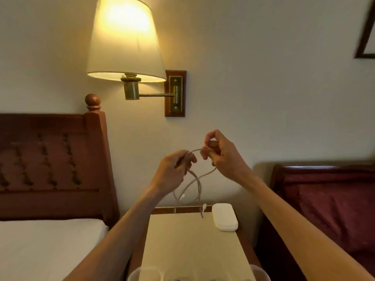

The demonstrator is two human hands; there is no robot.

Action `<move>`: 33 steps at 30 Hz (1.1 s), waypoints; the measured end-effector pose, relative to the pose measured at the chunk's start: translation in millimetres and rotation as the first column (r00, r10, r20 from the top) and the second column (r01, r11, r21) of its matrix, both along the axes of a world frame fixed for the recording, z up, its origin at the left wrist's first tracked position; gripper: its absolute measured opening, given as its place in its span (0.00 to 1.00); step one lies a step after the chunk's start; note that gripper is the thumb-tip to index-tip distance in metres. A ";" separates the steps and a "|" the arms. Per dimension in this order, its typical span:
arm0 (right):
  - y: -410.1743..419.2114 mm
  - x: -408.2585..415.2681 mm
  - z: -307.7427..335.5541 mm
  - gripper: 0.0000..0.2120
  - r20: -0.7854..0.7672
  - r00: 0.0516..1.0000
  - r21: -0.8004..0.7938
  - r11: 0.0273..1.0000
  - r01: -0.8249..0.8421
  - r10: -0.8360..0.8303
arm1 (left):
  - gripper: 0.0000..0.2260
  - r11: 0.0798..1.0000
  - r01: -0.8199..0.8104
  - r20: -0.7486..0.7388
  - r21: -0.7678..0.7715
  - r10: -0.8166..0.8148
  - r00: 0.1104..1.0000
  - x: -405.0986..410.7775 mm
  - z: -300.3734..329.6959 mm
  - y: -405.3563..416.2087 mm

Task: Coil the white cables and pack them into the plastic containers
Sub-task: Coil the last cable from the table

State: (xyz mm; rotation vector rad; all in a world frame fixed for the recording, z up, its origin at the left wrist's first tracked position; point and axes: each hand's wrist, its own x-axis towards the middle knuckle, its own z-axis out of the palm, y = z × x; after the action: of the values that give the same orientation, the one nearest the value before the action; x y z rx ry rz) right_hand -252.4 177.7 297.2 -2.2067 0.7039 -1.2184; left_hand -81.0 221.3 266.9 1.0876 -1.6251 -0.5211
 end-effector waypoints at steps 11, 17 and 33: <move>-5.8 -10.2 0.8 0.19 -0.082 0.884 -0.173 0.880 0.442 -0.461 | 0.05 0.948 -0.212 0.106 -0.236 0.242 0.965 -7.3 36.1 25.6; -9.4 -12.2 -7.8 0.06 0.420 0.855 0.520 0.853 0.049 -0.305 | 0.04 0.995 -0.098 -0.095 0.008 0.098 0.991 -5.7 34.1 40.0; -19.7 -33.0 -13.6 0.20 0.223 0.887 0.362 0.879 0.309 -0.404 | 0.11 0.960 0.214 -0.553 0.182 -0.080 0.829 23.0 23.3 46.1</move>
State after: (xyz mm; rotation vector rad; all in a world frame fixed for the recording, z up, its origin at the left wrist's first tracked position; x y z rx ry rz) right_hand -285.4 158.0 283.6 -1.6288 1.1340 -1.4561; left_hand -58.0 267.4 290.1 0.8750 -1.1615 -1.0498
